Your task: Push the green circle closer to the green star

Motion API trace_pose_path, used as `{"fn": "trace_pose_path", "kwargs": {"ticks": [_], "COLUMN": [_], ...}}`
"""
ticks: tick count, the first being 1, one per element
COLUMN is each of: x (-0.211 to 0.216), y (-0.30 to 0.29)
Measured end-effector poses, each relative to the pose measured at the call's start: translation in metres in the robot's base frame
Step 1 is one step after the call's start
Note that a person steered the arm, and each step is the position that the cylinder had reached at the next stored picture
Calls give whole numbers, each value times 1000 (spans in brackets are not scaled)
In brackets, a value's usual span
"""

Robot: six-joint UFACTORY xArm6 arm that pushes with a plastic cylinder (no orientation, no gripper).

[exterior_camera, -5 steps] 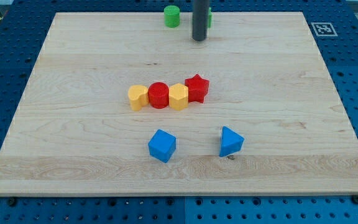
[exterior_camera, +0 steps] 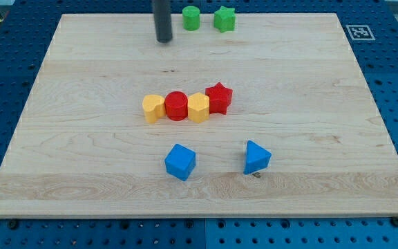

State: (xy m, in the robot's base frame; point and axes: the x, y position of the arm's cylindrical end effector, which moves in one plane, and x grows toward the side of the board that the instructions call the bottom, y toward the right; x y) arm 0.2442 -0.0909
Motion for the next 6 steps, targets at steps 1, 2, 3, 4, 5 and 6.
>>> {"fn": "trace_pose_path", "kwargs": {"ticks": [1, 2, 3, 4, 5, 6], "x": [-53, -53, -52, -52, -52, -52], "y": [1, 6, 14, 25, 42, 60]}}
